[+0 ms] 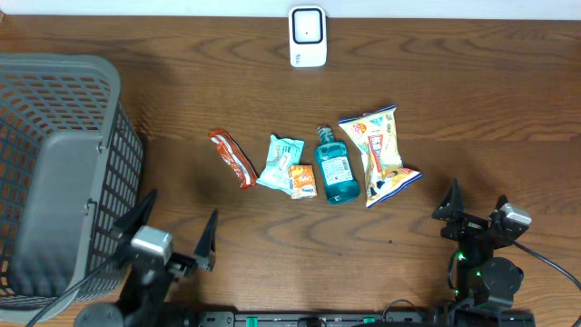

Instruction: Scan the item barcode

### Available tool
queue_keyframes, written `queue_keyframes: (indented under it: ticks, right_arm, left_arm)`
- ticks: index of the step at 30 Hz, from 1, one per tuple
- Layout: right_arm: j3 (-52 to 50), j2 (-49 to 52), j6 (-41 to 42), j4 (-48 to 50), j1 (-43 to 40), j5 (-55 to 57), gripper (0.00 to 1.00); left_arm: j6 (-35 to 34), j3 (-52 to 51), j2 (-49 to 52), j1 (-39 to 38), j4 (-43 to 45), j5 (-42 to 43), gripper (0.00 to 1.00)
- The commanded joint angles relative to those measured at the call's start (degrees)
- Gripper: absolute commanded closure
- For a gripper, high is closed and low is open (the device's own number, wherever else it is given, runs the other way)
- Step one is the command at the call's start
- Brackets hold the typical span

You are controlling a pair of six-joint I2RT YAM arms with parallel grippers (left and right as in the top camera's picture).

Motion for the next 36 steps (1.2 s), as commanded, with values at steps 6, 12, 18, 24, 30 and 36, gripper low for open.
queue_keyframes:
  ticks: [6,12,18,24,30,36]
  right_arm:
    - [-0.04,-0.26,0.74,-0.22,0.17,0.09,0.01]
    - [-0.04,-0.26,0.74,-0.22,0.17,0.09,0.01]
    - [-0.04,-0.26,0.81,-0.07,0.17,0.02,0.01]
    - [-0.04,-0.24,5.40,0.13,0.20,-7.17,0.01]
    - [-0.04,-0.24,19.98,2.47,0.17,-21.42,0.01]
    - [4.92,1.14,15.89,0.81,0.20,-34.91,0.01]
  left_arm:
    - [-0.02,-7.80,-0.09,0.39,5.75,8.57,0.02]
    - [-0.07,-13.11,-0.09,0.42,5.79,6.67,0.02]
    - [-0.07,-16.24,-0.07,0.39,2.80,6.14,0.02]
    - [-0.07,-16.24,-0.07,0.39,-1.79,6.14,0.02]
    - [-0.07,-16.24,-0.07,0.39,-6.34,6.14,0.02]
    - [-0.07,-16.24,-0.07,0.39,-12.33,6.14,0.02]
